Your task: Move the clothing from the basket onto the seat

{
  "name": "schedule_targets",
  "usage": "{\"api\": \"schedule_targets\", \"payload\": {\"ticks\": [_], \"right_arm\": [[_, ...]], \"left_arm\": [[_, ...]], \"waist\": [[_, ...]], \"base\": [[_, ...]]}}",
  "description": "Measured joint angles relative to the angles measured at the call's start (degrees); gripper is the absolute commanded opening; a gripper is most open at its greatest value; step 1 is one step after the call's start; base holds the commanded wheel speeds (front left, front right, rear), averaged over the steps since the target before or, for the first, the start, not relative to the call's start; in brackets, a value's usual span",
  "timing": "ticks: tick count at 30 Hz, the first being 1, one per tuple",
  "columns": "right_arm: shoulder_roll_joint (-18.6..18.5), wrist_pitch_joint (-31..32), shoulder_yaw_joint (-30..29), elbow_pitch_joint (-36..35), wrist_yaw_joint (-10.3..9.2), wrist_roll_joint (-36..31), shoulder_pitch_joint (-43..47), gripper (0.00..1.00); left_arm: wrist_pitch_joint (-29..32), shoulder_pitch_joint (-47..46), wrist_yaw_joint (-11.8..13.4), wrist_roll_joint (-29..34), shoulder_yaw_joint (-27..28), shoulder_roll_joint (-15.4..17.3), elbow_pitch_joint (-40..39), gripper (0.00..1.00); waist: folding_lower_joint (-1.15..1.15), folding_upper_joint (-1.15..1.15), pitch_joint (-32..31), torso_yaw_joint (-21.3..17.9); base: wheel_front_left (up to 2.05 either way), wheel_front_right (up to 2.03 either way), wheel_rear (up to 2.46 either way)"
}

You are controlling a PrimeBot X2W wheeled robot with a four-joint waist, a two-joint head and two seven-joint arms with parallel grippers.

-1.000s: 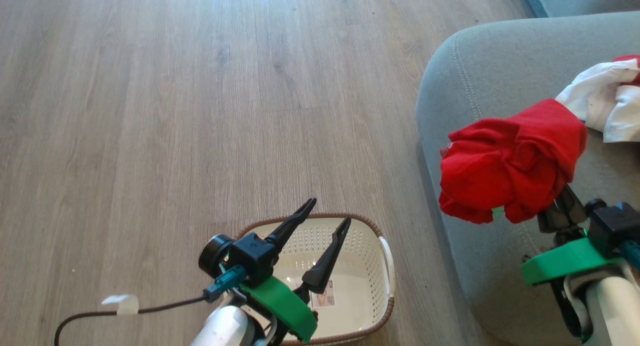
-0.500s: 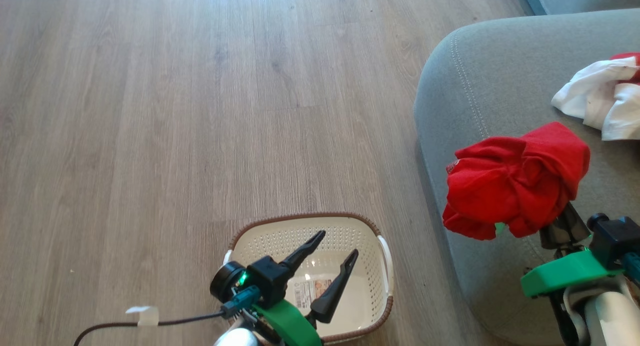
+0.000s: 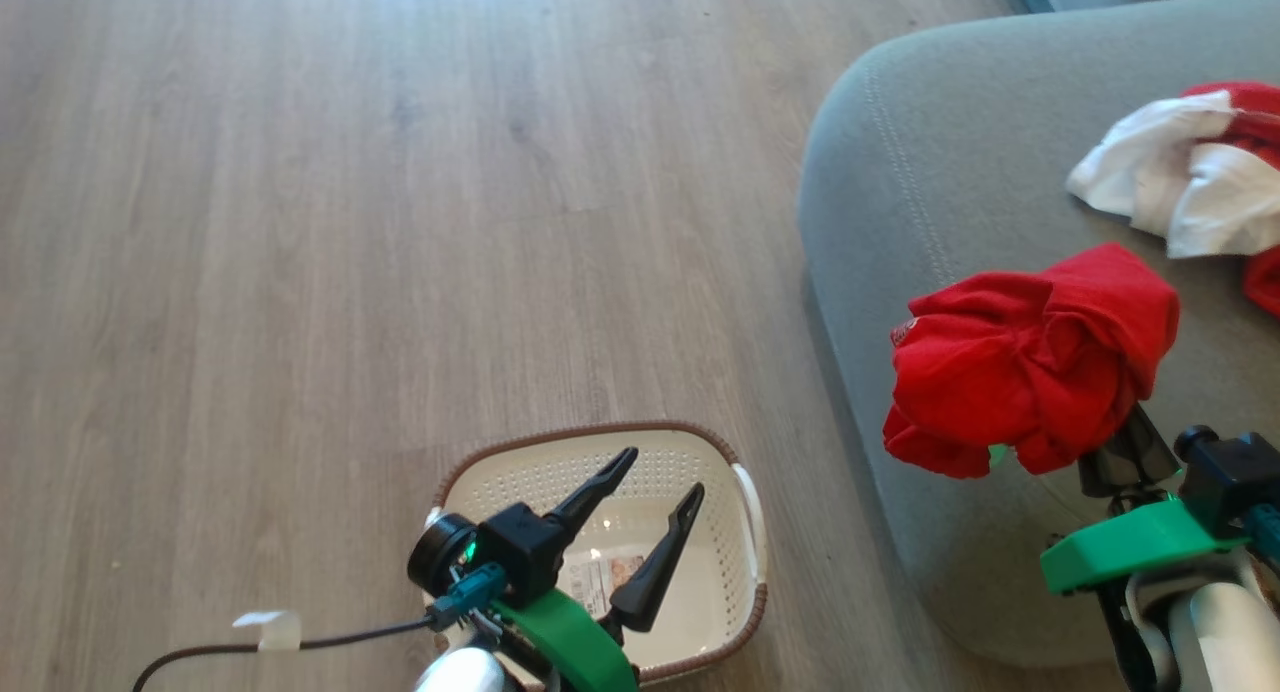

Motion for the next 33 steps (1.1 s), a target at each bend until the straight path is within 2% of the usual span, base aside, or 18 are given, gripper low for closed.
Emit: {"api": "schedule_targets", "payload": {"ticks": [8, 10, 11, 25, 33], "right_arm": [[0.0, 0.0, 0.9, -0.6, 0.00, 0.0, -1.3, 0.00], [0.0, 0.0, 0.4, -1.3, 0.00, 0.0, -2.5, 0.00], [0.0, 0.0, 0.4, -1.3, 0.00, 0.0, -2.5, 0.00], [2.0, 0.0, -3.6, -1.4, 0.00, -0.1, -2.8, 0.00], [3.6, 0.0, -6.0, -1.6, 0.00, -0.6, -2.7, 0.00]], "left_arm": [[0.0, -0.4, 0.0, 3.0, 0.2, 0.0, -2.1, 1.00], [0.0, -1.5, 0.0, 3.2, 0.0, 0.0, -2.2, 1.00], [0.0, -1.5, 0.0, 3.2, 0.0, 0.0, -2.2, 1.00], [0.0, -6.7, 0.0, 5.6, -2.4, 0.0, -1.7, 1.00], [0.0, -8.6, 0.0, 5.3, -5.8, 0.0, -0.4, 1.00]], "waist": [[0.00, 0.00, 1.6, -4.7], [0.00, 0.00, 2.6, -7.5], [0.00, 0.00, 2.6, -7.5], [0.00, 0.00, 7.7, -20.9], [0.00, 0.00, 9.6, -23.2]], "base": [[0.00, 0.00, 0.00], [0.00, 0.00, 0.00], [0.00, 0.00, 0.00], [0.00, 0.00, 0.00], [0.00, 0.00, 0.00]]}}
